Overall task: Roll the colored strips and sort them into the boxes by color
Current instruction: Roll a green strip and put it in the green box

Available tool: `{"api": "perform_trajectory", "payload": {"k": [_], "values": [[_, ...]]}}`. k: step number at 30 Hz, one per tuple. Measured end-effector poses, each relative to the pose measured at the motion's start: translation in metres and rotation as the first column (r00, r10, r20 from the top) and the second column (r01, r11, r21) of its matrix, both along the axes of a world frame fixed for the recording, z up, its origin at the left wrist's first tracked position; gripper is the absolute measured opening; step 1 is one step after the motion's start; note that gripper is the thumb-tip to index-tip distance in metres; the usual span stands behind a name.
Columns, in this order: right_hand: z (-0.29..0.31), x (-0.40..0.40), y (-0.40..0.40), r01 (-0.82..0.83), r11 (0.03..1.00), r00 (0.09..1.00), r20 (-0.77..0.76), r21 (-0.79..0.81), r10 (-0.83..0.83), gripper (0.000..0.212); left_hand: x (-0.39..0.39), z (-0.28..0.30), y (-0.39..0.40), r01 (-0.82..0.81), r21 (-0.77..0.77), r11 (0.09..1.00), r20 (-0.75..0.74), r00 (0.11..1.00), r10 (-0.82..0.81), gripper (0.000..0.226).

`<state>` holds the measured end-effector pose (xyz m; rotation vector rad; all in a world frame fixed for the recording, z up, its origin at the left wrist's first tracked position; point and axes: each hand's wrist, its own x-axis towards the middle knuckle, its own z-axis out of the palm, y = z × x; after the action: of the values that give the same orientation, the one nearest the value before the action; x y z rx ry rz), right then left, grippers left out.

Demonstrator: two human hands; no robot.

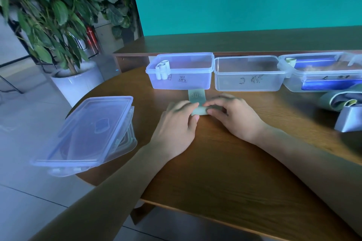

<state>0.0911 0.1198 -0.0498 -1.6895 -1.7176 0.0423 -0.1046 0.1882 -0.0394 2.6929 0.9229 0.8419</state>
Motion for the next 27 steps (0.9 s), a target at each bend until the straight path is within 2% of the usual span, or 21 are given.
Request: {"api": "perform_trajectory", "payload": {"k": [5,14,16,20,22,27], "values": [[0.001,0.003,0.007,-0.006,1.0,1.0,0.009,-0.023,0.006,0.022,0.01,-0.003,0.008,-0.008,0.063,0.998,0.059,0.998,0.005,0.023],[0.003,0.008,0.012,-0.062,0.998,0.996,-0.057,0.027,0.063,0.019,0.023,0.001,0.022,-0.07,-0.068,0.995,0.023,0.997,0.072,0.031],[0.003,0.009,0.014,-0.045,0.999,0.998,-0.05,0.005,0.045,0.021,0.024,0.001,0.022,-0.075,-0.067,0.995,0.02,0.997,0.077,0.033],[0.003,0.012,0.02,-0.031,0.999,0.999,-0.029,-0.017,0.03,0.022,0.022,0.002,0.023,-0.081,-0.001,0.997,0.127,0.989,0.08,0.027],[0.003,0.013,0.024,-0.021,0.999,1.0,-0.015,-0.028,0.02,0.023,0.022,0.001,0.023,-0.08,0.027,0.996,0.117,0.99,0.076,0.024],[0.003,0.013,0.03,-0.017,1.0,1.0,0.026,0.009,0.017,0.027,0.027,0.001,0.024,-0.098,-0.015,0.995,0.056,0.994,0.099,0.035]]}}
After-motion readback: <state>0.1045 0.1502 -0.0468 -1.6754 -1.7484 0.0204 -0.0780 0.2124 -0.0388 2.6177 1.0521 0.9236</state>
